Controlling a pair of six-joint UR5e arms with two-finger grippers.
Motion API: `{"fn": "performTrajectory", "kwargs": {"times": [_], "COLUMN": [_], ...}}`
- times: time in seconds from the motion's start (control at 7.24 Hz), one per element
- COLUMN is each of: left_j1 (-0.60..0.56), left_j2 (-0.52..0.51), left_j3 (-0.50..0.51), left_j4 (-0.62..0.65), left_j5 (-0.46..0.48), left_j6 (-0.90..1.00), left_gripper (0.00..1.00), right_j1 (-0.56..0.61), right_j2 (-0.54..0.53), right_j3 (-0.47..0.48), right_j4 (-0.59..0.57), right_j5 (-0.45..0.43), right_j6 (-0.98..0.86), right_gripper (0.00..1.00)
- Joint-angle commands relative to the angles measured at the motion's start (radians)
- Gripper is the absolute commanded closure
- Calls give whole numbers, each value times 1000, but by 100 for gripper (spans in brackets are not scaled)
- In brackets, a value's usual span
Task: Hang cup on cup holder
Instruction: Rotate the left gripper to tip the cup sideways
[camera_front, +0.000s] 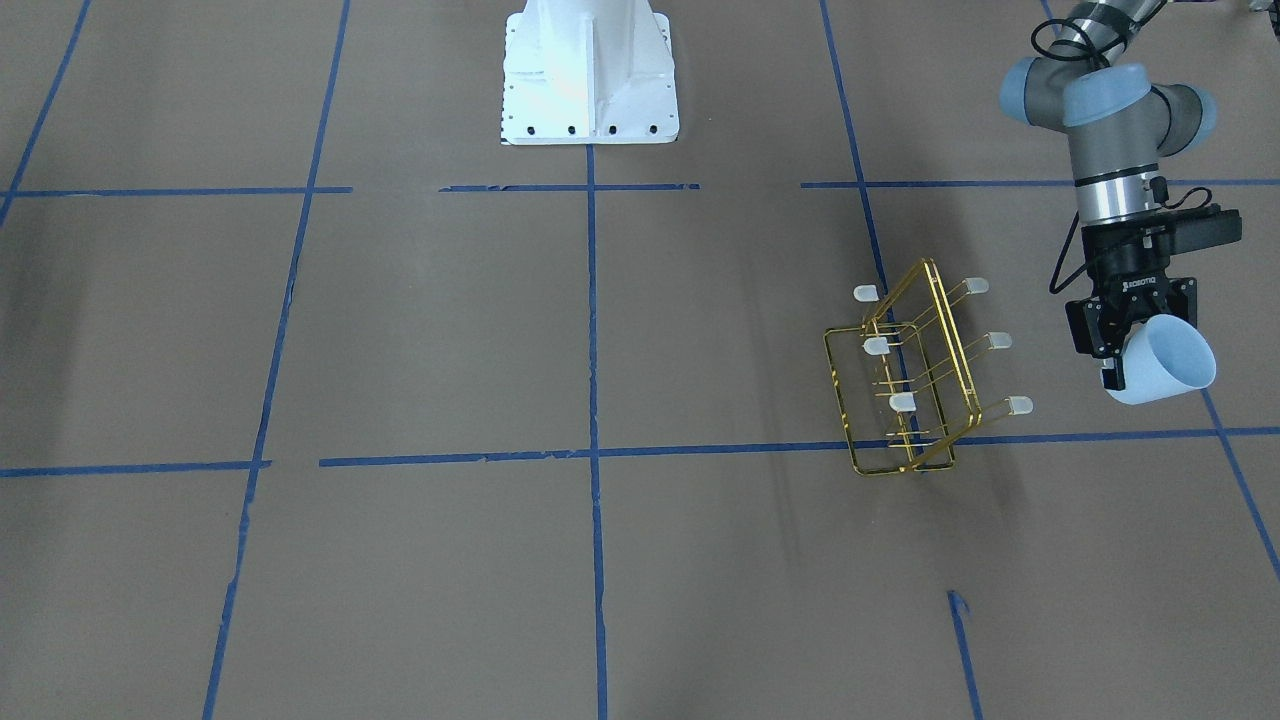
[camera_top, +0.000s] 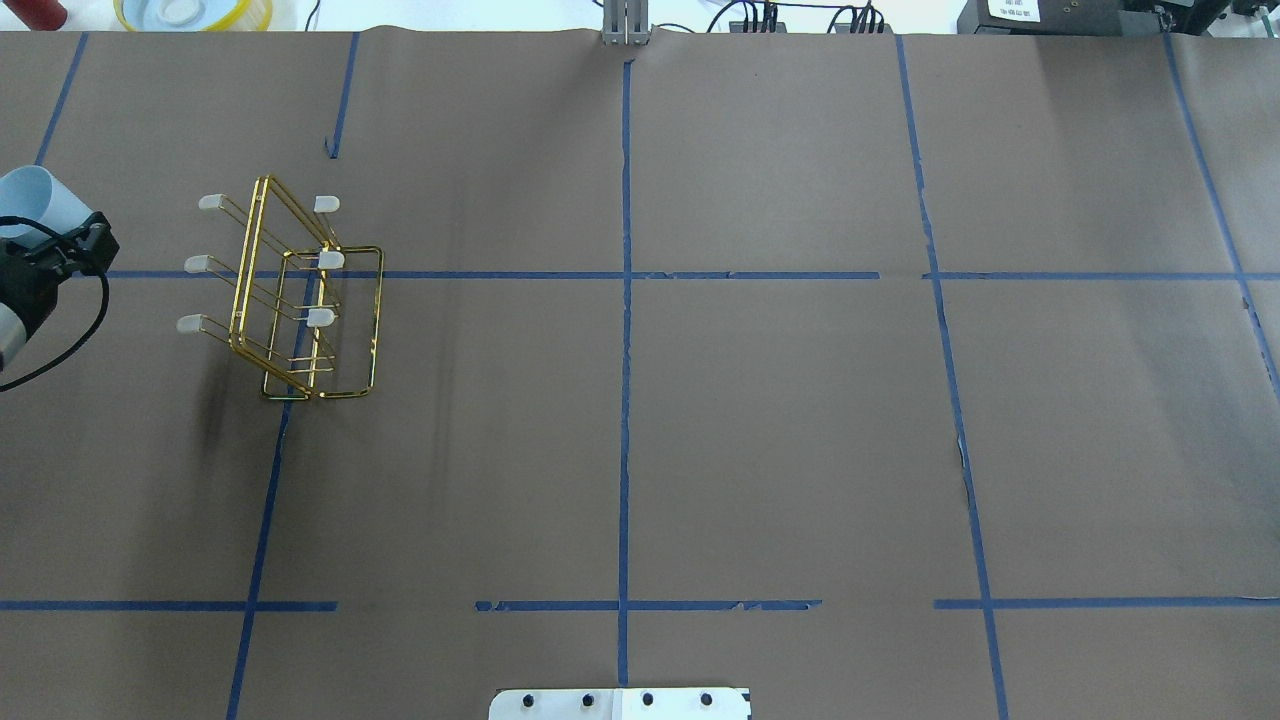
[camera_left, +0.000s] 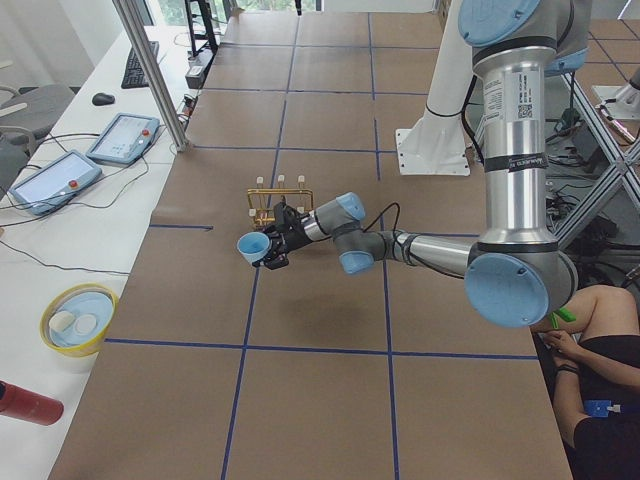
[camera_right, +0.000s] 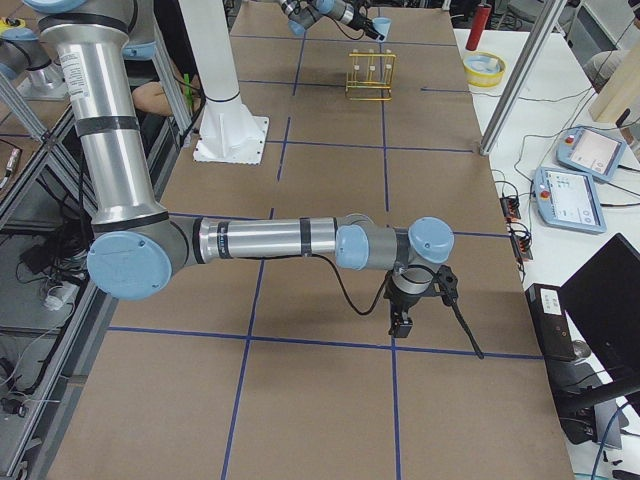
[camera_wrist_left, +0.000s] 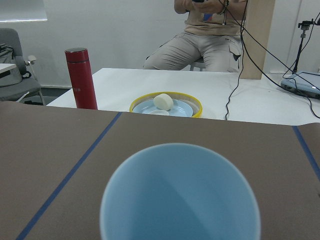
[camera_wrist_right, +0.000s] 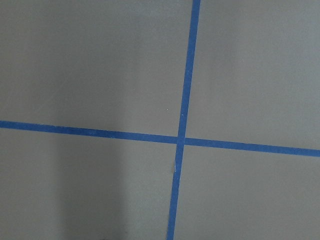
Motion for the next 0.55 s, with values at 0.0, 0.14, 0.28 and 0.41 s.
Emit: {"fn": "performTrajectory", "kwargs": {"times": [0.0,0.14,0.28,0.41], "left_j1": [-14,-29,-30,-30], "left_j2": [95,115,162,176], "left_j3": [-134,-166,-212,-216], "left_j4": [-114,-165,-235,-350], "left_j5": [-64,-86,-135,-154], "left_j6": [-6,-61,-189,-301], "left_gripper": [100,100,100,100], "right_j1": [0,0,-1,0], "right_j2": [0,0,0,0], "right_j3": [0,0,0,0], "right_j4": [0,-1,0,0], "right_j5": [0,0,0,0], "right_j6": [0,0,0,0], "right_gripper": [0,0,0,0]}}
